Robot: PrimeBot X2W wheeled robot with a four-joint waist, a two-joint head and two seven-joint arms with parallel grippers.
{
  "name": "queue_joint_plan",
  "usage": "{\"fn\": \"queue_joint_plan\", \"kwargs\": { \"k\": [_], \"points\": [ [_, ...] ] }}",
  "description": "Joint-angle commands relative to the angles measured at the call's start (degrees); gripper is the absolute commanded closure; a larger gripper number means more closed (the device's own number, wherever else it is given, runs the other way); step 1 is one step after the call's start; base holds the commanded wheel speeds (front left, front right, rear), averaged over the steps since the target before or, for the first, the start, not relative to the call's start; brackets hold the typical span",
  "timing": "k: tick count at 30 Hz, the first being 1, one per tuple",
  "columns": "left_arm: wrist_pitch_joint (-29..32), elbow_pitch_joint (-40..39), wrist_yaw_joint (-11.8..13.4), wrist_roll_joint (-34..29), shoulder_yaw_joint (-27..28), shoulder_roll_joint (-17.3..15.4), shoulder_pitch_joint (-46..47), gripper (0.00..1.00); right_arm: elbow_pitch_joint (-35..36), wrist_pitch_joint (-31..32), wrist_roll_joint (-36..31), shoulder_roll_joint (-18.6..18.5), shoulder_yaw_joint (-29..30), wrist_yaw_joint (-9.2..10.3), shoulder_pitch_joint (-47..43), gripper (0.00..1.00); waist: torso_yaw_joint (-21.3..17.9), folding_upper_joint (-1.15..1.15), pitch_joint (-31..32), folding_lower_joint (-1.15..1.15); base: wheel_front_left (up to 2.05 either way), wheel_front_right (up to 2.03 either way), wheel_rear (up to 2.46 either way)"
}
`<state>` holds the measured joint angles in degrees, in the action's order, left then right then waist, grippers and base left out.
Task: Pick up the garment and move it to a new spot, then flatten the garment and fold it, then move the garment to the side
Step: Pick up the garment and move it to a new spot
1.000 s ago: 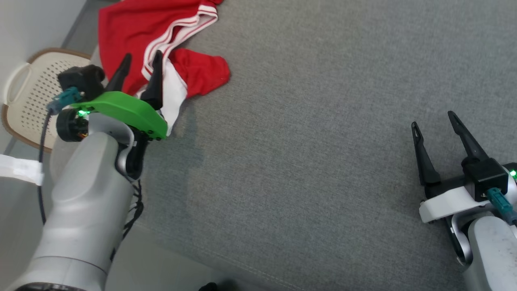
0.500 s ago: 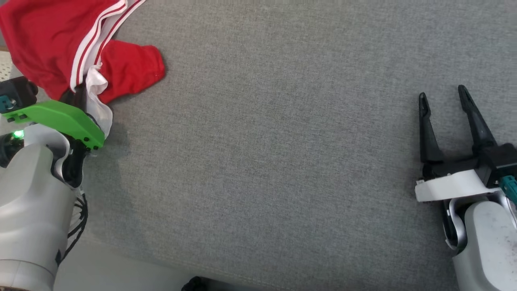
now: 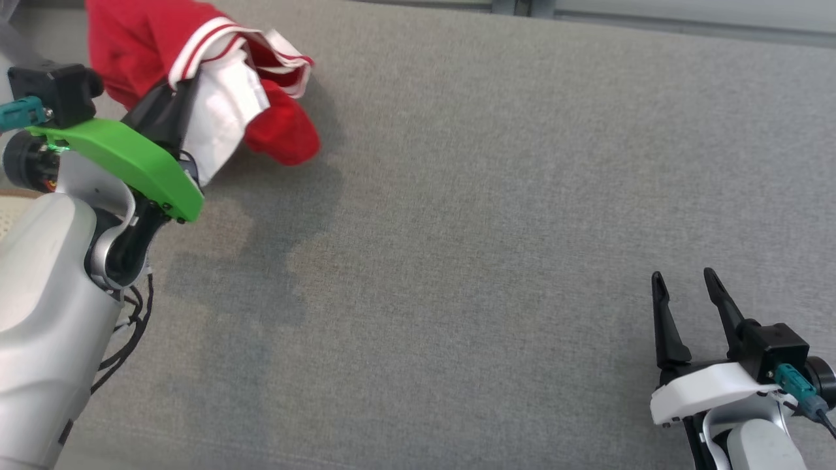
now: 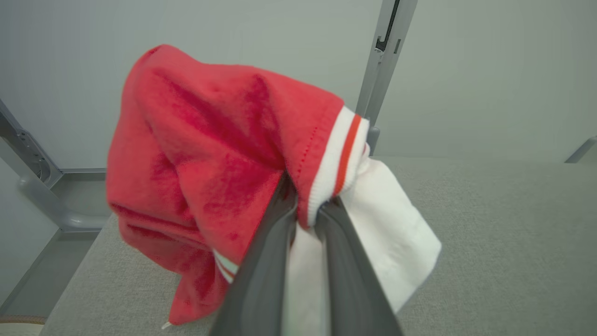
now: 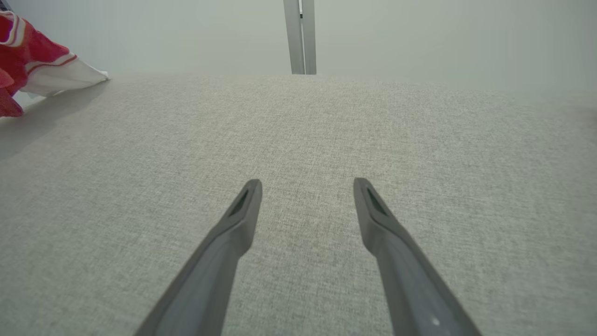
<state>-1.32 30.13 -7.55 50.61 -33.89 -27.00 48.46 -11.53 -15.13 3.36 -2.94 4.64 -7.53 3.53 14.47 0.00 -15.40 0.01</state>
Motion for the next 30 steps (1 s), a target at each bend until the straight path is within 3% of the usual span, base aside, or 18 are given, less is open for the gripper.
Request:
{"fn": "queue_joint_plan", "kwargs": {
  "k": [1,6,13,17,23,30],
  "points": [
    [1.6,-3.9,0.1,1.7,-0.1,-1.3,-2.0,1.00,0.0,0.0,1.0,0.0,0.1,0.09,-1.3,0.00,-4.5,0.00,9.4,-0.01,0.00,0.00,0.00],
    [10.0,-22.5,0.5,9.5,-0.6,-2.3,-7.9,1.00,-0.3,0.0,2.8,0.0,1.0,0.09,-2.4,0.00,-8.0,0.00,11.8,-0.01,0.00,0.00,0.00],
    [19.9,-49.8,2.7,29.6,-1.8,0.3,-17.2,1.00,0.5,0.0,3.3,0.0,1.8,0.08,-1.5,0.00,-14.0,0.00,11.4,-0.01,0.00,0.00,0.00],
    [22.4,-56.2,5.1,36.5,-2.0,1.4,-18.8,1.00,1.0,0.0,3.7,0.0,1.7,0.08,-1.0,0.00,-17.4,0.00,10.3,-0.01,0.00,0.00,0.00],
    [24.5,-49.0,6.8,36.8,-2.5,-0.3,-18.1,1.00,1.4,0.0,5.2,0.0,1.1,0.08,0.7,0.00,-23.4,0.00,6.6,-0.01,0.00,0.00,0.00],
    [20.9,-23.6,4.1,30.2,-3.6,0.3,-15.8,1.00,1.1,0.0,7.6,0.0,0.0,0.08,2.8,0.00,-30.8,0.00,1.1,-0.01,0.00,0.00,0.00]
  ]
}}
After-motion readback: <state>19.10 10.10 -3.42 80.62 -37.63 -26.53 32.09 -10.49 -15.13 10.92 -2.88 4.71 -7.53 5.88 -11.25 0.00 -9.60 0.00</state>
